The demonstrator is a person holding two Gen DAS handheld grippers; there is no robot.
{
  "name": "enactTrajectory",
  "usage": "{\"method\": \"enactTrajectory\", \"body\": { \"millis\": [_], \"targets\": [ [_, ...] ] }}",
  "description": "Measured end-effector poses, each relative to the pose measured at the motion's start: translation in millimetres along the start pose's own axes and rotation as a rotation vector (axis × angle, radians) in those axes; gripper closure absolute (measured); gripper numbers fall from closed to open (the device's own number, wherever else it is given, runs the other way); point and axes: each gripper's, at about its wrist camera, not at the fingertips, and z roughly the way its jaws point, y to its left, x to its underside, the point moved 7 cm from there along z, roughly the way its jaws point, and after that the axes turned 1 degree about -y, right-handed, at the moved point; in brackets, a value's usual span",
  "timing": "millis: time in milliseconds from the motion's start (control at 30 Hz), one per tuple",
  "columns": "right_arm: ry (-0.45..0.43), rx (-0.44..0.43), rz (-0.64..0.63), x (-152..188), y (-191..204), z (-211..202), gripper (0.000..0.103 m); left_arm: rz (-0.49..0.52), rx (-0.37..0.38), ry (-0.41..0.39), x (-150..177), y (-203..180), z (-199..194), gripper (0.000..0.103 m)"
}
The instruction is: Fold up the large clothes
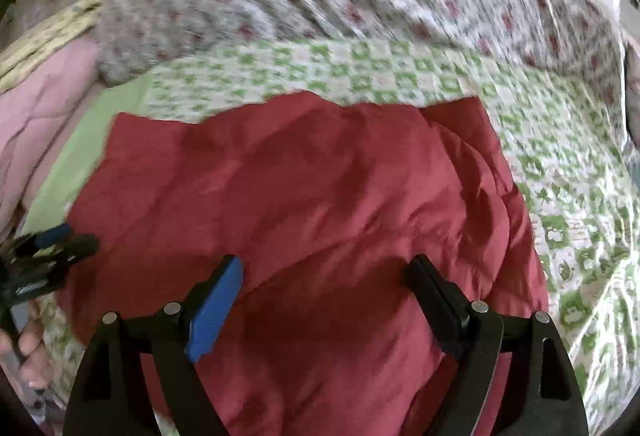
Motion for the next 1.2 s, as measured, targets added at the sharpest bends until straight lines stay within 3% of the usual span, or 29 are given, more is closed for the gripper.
{"method": "enactTrajectory", "body": {
  "millis": [133, 333, 567, 700, 833, 1067, 1200],
  "targets": [
    [0.046, -0.021, 0.061, 0, -24, 27, 0.017, 0.007, -0.023, 0.026, -4, -3, 17, 0.017],
    [0.009, -0.051, 0.135, 6, -40, 35, 0.017, 0.001, -0.056, 0.034, -6, -4, 26, 0.015],
    [-0.018, -0.048, 0.133, 7, -40, 33, 0.017, -0.03, -0.041, 0.009, 0, -2, -1, 0.016],
    [-0.027, -0.044, 0.123, 5, -39, 33, 0.017, 0.006, -0.033, -0.027, 10, -19, -20, 0.016],
    [-0.031, -0.055, 0.123, 4, -40, 32, 0.017, 0.05, -0.099, 0.025, 27, -27, 3, 0.014],
    [-0.11, -0.085, 0.077, 9, -22, -19, 0.017, 0.02, -0.126, 0.016, 28, -24, 6, 0.013],
    [-0.125, -0.133, 0.006, 28, -1, -49, 0.016, 0.016, -0.125, -0.007, 30, -25, -15, 0.014]
  ]
}}
